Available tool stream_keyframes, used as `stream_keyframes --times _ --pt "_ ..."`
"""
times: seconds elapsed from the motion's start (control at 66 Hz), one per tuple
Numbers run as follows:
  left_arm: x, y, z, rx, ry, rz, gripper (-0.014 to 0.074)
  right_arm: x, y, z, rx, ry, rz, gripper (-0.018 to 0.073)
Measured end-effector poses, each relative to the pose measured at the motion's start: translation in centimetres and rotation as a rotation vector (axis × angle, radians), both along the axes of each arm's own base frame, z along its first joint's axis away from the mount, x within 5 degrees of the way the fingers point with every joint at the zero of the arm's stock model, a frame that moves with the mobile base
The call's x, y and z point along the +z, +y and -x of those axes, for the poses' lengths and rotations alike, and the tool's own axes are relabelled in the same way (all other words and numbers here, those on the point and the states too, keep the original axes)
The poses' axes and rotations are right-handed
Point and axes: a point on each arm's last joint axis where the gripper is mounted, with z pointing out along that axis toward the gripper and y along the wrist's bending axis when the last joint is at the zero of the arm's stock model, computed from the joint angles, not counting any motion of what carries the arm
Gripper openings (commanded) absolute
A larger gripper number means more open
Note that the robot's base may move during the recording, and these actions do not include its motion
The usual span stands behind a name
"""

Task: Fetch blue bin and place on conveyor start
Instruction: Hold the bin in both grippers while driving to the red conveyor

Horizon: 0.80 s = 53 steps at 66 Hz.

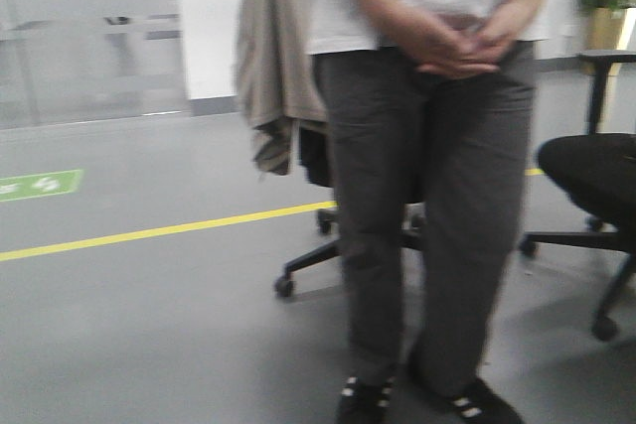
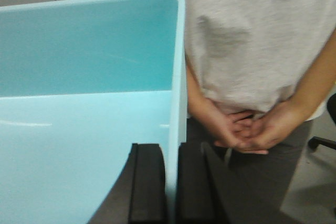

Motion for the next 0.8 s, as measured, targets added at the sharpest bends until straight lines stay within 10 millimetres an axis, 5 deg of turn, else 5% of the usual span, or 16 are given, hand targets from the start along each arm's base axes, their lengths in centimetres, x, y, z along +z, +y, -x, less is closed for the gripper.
stream_keyframes --times 0.485,0.803 --pt "0.3 0.3 0.0 0.012 -0.021 -0.026 -0.0111 0.9 0.2 -0.2 0.041 -0.102 -0.015 -0.0153" --pt "0.1 0.1 0.0 0.003 -0.013 -0.014 -0.0111 -0.7 -0.5 0.1 -0.044 0.079 0.026 -0.0153"
